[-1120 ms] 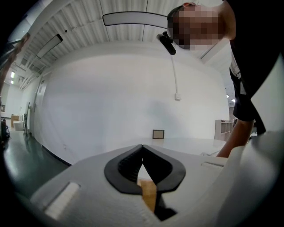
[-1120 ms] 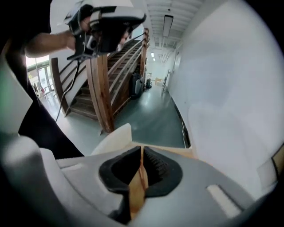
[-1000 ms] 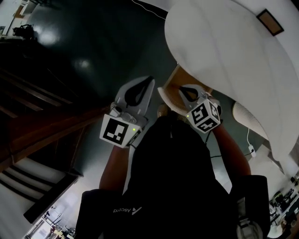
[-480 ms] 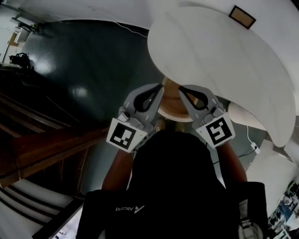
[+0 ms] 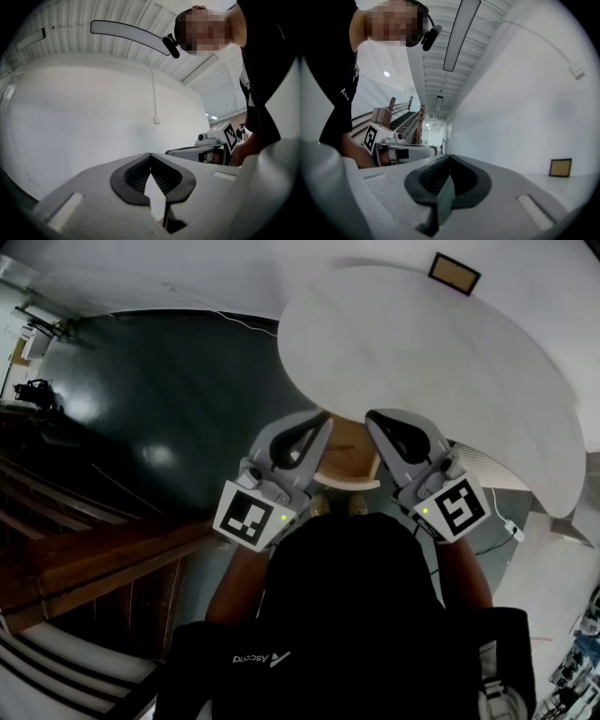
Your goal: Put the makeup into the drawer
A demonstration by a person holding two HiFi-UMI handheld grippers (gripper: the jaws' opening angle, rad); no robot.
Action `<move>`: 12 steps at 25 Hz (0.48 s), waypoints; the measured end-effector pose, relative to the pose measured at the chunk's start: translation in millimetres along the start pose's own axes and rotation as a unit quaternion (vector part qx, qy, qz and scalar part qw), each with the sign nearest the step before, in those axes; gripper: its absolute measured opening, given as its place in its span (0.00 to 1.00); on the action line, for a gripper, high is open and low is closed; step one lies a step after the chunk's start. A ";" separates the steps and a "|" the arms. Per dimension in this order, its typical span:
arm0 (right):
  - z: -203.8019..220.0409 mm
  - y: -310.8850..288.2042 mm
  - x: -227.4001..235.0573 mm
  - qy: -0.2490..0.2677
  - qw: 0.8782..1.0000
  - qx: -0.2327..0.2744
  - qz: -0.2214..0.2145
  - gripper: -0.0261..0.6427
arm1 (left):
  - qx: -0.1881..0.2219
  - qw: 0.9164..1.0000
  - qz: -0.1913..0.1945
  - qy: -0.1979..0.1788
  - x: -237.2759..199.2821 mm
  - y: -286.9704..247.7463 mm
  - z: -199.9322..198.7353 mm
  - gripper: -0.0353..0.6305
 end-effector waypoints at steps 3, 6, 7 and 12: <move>0.2 7.1 -0.9 -0.002 1.000 0.002 0.010 0.04 | 0.003 1.000 0.003 -0.001 1.5 -1.8 -1.8 0.07; 0.6 11.1 -4.4 -0.007 1.000 0.006 0.013 0.04 | 0.006 1.000 0.003 -0.008 -0.1 -0.2 -2.0 0.07; 1.2 11.9 -5.4 -0.008 1.000 0.005 0.013 0.04 | 0.005 1.000 0.004 -0.010 -0.6 0.4 -2.2 0.07; 3.6 14.4 -5.8 -0.016 1.000 -0.004 0.015 0.04 | 0.003 1.000 0.004 0.000 -1.1 -1.1 -2.7 0.07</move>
Point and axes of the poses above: the fingertips, and each gripper's own axes: y backward along the fingers, x to its right, z out of its underside, the point moved 10 cm from there along y, backward along the fingers, and after that the axes turned 2 degrees about -y, right-handed, at the moved point
